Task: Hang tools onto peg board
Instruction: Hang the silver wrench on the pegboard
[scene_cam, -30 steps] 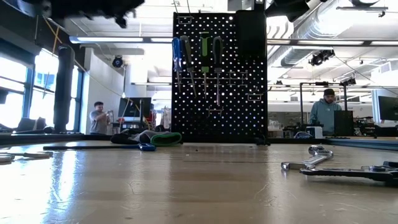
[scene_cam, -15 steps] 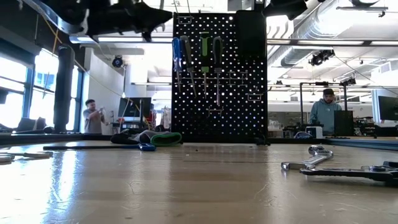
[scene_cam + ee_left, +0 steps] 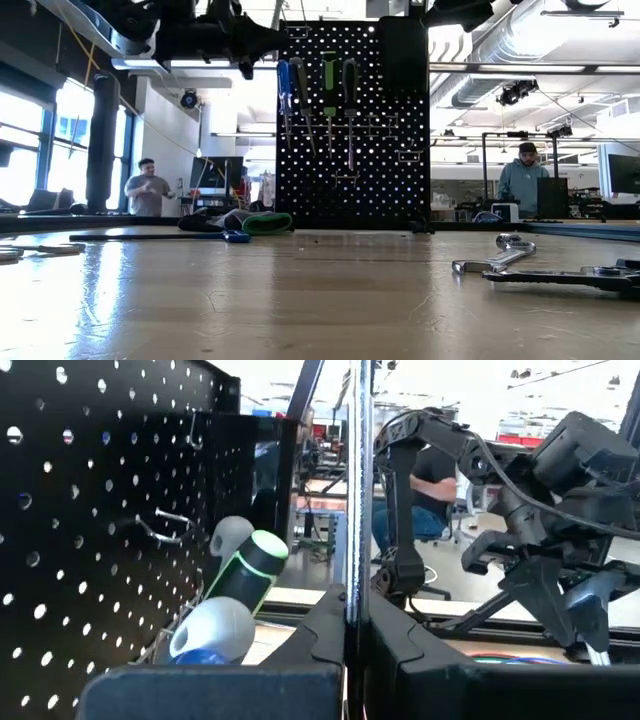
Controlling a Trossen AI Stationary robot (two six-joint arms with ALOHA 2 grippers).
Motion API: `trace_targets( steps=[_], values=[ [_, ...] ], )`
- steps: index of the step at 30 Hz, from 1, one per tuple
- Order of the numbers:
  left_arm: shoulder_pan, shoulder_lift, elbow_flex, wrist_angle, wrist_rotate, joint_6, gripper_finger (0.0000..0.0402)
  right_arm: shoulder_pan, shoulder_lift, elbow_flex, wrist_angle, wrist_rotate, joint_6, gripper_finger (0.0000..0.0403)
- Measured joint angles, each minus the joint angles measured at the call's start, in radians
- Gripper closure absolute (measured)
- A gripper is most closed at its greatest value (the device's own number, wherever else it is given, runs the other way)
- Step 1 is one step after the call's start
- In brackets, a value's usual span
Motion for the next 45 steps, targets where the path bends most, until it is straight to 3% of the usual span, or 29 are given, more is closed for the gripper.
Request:
trace_targets(
  steps=[18, 23, 34, 39, 45],
  values=[
    [0.033, 0.000, 0.000, 0.002, -0.029, -0.087, 0.0387, 0.000, 0.000, 0.000, 0.001, 0.000, 0.003, 0.0253],
    [0.033, -0.001, 0.000, -0.007, -0.033, -0.099, 0.0356, 0.000, 0.000, 0.000, 0.013, 0.000, 0.003, 0.0253],
    [0.041, -0.033, 0.000, -0.073, -0.042, -0.087, 0.0244, 0.000, 0.000, 0.000, 0.016, 0.000, 0.012, 0.0253],
    [0.071, -0.124, 0.000, -0.194, -0.048, -0.039, 0.0211, 0.000, 0.000, 0.000, 0.000, 0.000, 0.020, 0.0253],
    [0.086, -0.273, 0.000, -0.431, -0.100, 0.061, 0.0200, 0.000, 0.007, 0.000, -0.009, 0.000, 0.025, 0.0253]
  ],
)
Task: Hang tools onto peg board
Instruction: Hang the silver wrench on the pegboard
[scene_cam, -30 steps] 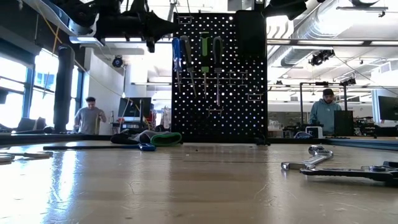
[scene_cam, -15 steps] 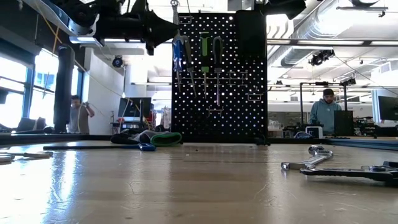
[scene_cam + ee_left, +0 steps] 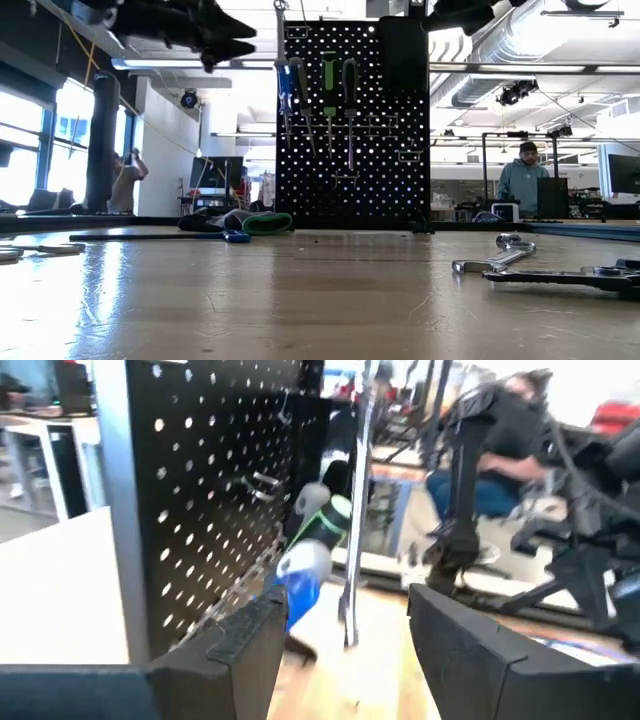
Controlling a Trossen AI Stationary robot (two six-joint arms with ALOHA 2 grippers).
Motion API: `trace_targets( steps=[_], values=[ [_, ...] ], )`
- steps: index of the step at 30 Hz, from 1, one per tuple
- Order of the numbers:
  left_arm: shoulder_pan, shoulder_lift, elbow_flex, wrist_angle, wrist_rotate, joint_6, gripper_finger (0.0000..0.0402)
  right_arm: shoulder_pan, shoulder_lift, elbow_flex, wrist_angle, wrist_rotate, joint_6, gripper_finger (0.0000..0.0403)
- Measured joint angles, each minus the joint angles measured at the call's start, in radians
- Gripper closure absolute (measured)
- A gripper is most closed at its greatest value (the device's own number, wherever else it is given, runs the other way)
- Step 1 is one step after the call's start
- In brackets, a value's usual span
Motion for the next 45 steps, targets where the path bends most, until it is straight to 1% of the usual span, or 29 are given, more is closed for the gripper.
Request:
trace_targets(
  steps=[4, 9, 12, 15, 18, 20, 23, 28, 31, 35, 37, 39, 42, 45],
  values=[
    [-0.001, -0.087, 0.000, -0.143, -0.037, 0.034, 0.0199, -0.002, 0.024, 0.000, 0.001, 0.008, -0.002, 0.0253],
    [-0.024, -0.153, 0.000, -0.337, -0.043, 0.049, 0.0199, -0.020, 0.096, 0.000, 0.005, -0.004, 0.017, 0.0253],
    [-0.065, -0.159, 0.000, -0.459, -0.045, 0.064, 0.0199, -0.034, 0.157, -0.001, 0.035, -0.032, 0.019, 0.0253],
    [-0.121, -0.146, 0.000, -0.568, -0.047, 0.083, 0.0199, -0.046, 0.226, -0.001, 0.106, -0.078, 0.001, 0.0253],
    [-0.187, -0.123, -0.001, -0.639, -0.047, 0.084, 0.0199, -0.064, 0.295, -0.001, 0.192, -0.122, -0.027, 0.0253],
    [-0.238, -0.110, -0.021, -0.636, -0.047, 0.072, 0.0199, -0.076, 0.340, -0.001, 0.242, -0.150, -0.047, 0.0253],
    [-0.311, -0.094, -0.085, -0.582, -0.049, 0.038, 0.0199, -0.093, 0.398, -0.001, 0.261, -0.187, -0.053, 0.0253],
    [-0.425, -0.054, -0.222, -0.409, -0.061, -0.050, 0.0199, -0.105, 0.464, -0.001, 0.219, -0.262, -0.051, 0.0253],
    [-0.488, -0.020, -0.302, -0.278, -0.085, -0.101, 0.0199, -0.099, 0.476, -0.001, 0.212, -0.275, -0.049, 0.0253],
    [-0.573, 0.045, -0.389, -0.081, -0.113, -0.165, 0.0199, -0.083, 0.477, -0.001, 0.170, -0.264, -0.051, 0.0253],
    [-0.615, 0.088, -0.417, 0.033, -0.118, -0.193, 0.0199, -0.074, 0.477, -0.001, 0.122, -0.239, -0.044, 0.0253],
    [-0.658, 0.136, -0.438, 0.147, -0.143, -0.218, 0.0199, -0.068, 0.477, -0.001, 0.057, -0.221, -0.020, 0.0253],
    [-0.720, 0.221, -0.441, 0.252, -0.211, -0.230, 0.0199, -0.057, 0.477, -0.001, -0.020, -0.211, 0.026, 0.0253],
    [-0.770, 0.313, -0.441, 0.357, -0.250, -0.230, 0.0199, -0.037, 0.477, -0.001, -0.069, -0.211, 0.061, 0.0253]
  ],
)
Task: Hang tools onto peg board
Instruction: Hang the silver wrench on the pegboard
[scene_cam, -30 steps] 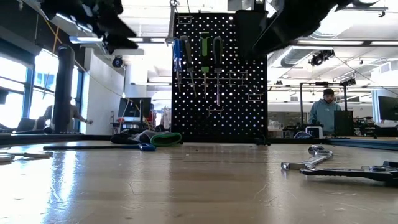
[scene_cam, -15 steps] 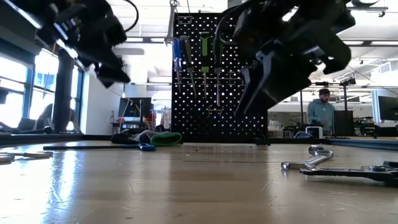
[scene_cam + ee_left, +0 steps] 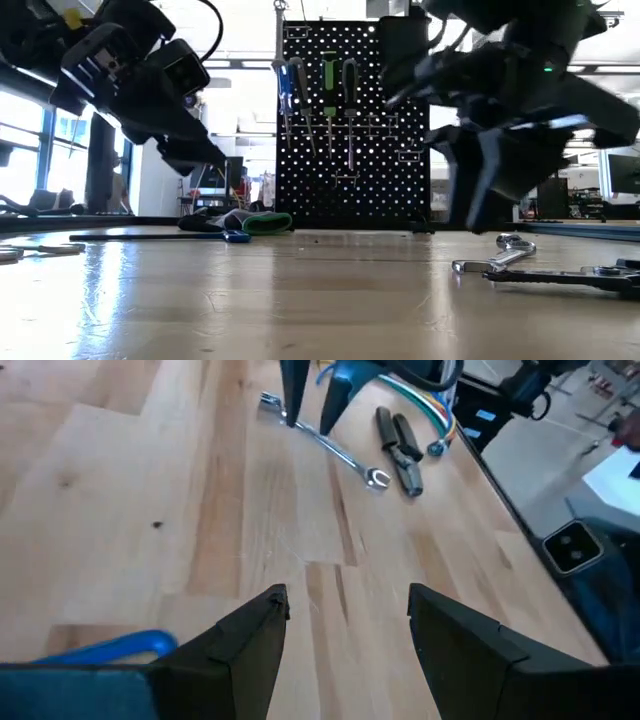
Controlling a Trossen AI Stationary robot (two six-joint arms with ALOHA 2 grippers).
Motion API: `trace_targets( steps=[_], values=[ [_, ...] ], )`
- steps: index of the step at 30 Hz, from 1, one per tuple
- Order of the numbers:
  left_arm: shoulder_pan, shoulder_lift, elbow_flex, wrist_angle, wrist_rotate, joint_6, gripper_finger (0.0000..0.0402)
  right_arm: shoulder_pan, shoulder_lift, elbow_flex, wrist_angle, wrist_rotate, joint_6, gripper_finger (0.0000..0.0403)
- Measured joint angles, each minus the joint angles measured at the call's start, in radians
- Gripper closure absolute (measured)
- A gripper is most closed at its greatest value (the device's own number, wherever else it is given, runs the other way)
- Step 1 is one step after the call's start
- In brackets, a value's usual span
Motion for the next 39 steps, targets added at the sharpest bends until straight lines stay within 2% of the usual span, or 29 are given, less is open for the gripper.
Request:
trace_targets(
  steps=[8, 15, 19, 25, 33, 39],
  values=[
    [-0.073, 0.268, 0.061, 0.214, -0.087, 0.010, 0.0199, 0.067, 0.000, 0.000, -0.164, 0.012, 0.025, 0.0253],
    [-0.094, 0.489, 0.228, 0.220, -0.088, 0.088, 0.0199, 0.072, -0.015, 0.000, -0.182, 0.041, -0.028, 0.0253],
    [-0.096, 0.556, 0.298, 0.198, -0.087, 0.089, 0.0199, 0.069, -0.015, 0.000, -0.132, 0.041, -0.066, 0.0253],
    [-0.094, 0.491, 0.315, -0.005, -0.093, 0.095, 0.0210, 0.069, -0.015, 0.000, -0.087, 0.023, -0.099, 0.0253],
    [-0.132, 0.297, 0.315, -0.441, -0.096, 0.047, 0.0236, 0.069, -0.012, 0.000, 0.066, 0.005, -0.179, 0.0253],
    [-0.243, 0.149, 0.313, -0.751, -0.194, -0.088, 0.0238, 0.053, -0.012, -0.002, 0.121, 0.018, -0.198, 0.0253]
  ],
)
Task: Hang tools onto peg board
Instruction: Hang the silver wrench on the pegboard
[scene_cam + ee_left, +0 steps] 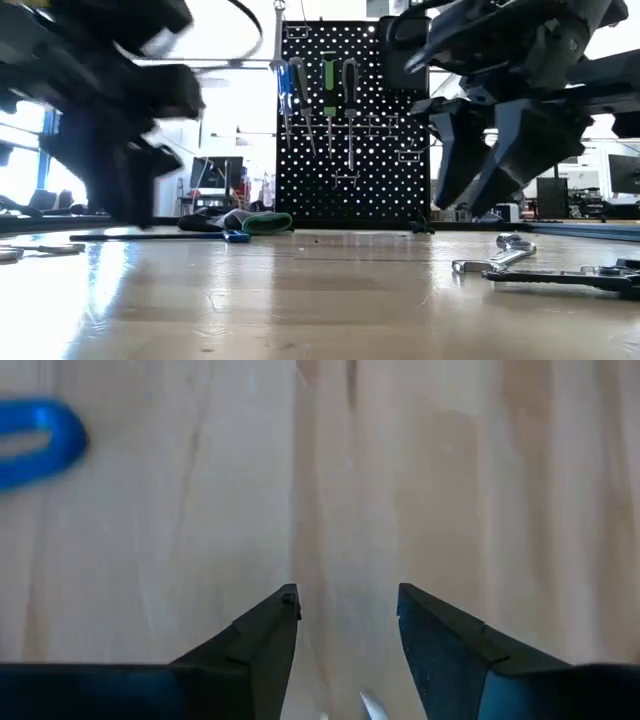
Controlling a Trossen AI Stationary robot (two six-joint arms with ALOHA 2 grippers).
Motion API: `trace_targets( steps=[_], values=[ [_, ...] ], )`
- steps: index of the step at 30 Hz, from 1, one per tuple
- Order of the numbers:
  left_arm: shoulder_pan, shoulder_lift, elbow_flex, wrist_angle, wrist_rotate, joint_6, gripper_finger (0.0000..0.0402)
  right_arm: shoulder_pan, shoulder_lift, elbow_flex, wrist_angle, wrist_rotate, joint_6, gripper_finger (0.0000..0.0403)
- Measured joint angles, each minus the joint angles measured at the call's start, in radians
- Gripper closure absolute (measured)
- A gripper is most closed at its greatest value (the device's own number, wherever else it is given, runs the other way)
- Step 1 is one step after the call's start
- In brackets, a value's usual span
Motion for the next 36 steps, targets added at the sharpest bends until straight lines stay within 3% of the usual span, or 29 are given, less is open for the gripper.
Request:
trace_targets(
  steps=[5, 10, 21, 27, 30, 34, 36],
  values=[
    [-0.119, -0.119, 0.001, -0.100, -0.080, -0.170, 0.0238, -0.010, 0.007, -0.003, 0.047, 0.000, -0.020, 0.0253],
    [-0.243, -0.147, 0.001, -0.214, -0.124, -0.361, 0.0238, -0.017, 0.016, -0.003, 0.075, -0.001, -0.048, 0.0253],
    [-0.420, -0.062, 0.001, -0.319, -0.162, -0.652, 0.0238, -0.025, 0.018, -0.003, 0.116, -0.001, -0.072, 0.0253],
    [-0.444, 0.039, 0.007, -0.336, -0.187, -0.690, 0.0241, -0.025, 0.018, -0.003, 0.126, -0.003, -0.072, 0.0253],
    [-0.444, 0.077, 0.013, -0.347, -0.202, -0.677, 0.0269, -0.025, 0.018, -0.003, 0.127, -0.002, -0.070, 0.0253],
    [-0.445, 0.086, 0.013, -0.358, -0.249, -0.631, 0.0361, -0.025, 0.018, -0.003, 0.127, -0.003, -0.063, 0.0253],
    [-0.444, 0.080, 0.015, -0.357, -0.273, -0.609, 0.0383, -0.025, 0.018, -0.003, 0.127, -0.003, -0.062, 0.0253]
  ],
)
